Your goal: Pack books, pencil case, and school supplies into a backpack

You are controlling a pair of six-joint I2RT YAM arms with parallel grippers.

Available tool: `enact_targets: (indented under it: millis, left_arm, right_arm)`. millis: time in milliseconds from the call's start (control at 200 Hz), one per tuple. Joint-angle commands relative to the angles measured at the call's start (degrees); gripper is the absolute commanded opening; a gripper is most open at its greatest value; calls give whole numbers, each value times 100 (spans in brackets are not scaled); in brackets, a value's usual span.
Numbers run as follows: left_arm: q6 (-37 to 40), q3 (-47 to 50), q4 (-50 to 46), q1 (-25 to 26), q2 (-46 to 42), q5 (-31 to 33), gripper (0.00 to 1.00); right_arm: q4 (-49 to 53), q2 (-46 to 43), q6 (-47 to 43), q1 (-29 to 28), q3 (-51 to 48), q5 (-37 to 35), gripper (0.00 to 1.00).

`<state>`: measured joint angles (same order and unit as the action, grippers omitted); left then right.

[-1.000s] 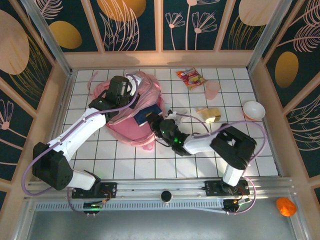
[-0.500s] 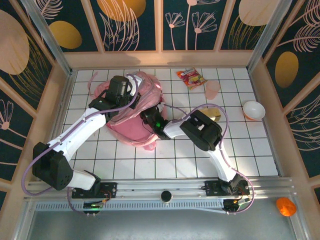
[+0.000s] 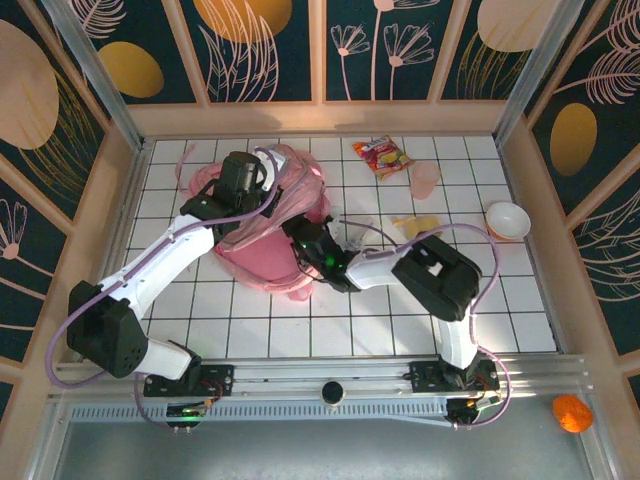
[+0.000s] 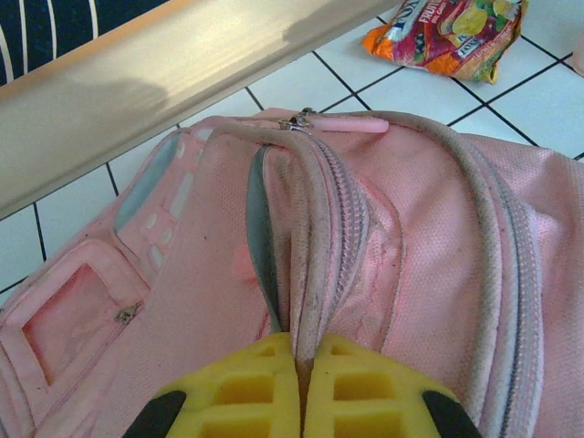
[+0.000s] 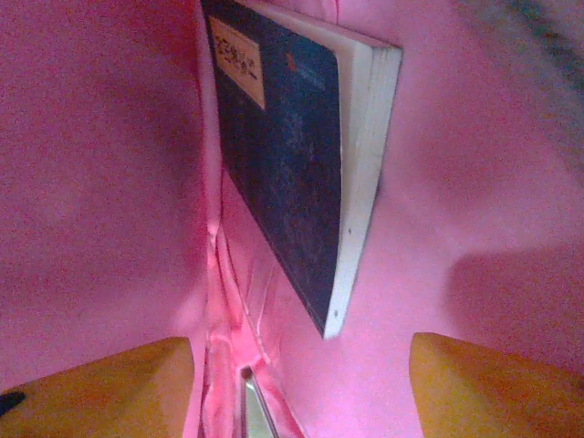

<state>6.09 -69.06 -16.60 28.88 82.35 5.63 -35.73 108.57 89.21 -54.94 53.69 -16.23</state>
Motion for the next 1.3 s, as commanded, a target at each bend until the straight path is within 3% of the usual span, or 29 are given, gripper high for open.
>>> enact_targets:
  millis: [0,285,340,420,550,736,906,1056,1296]
  left_arm:
    - [-86,25,676,-3,5,72,0]
    - [-107,692,617,3,76,-315,1]
    - [-178,767,575,3,46,-377,14]
    - [-319,859,577,-2,-92,-354,42]
    - [-678,1050,684,-322,-380,-273,65]
    - [-1457,1294,691,-1100,-726,-365,73]
    - [-2139,1793,943,-1782,-1139,-572,77]
    - [-2393,2048,1027,-2200,-1310,-887,77]
    - [-2594,2233,1189,-2466,-1373,-1184,77]
  right_arm:
    - [365,-811,-476,-132,-395,-141,63]
    - [2048,-2753,-1148,-562,-1154,-1287,62]
    - [2211,-3017,-1433,-562,-1241,-1387,63]
    - [2054,-3208,-2648,-558,-1259,-1377,64]
    - [1902,-3042,-5094,-547,-983,-738,65]
    - [2513,-2107,-8238,-544,-68,375,68]
    - [3102,-898,-10111,-664,839,431,74]
    - [3221,-134,-11144,-899,1255,294,79]
    - [3281,89,-11856,-995,1318,844,79]
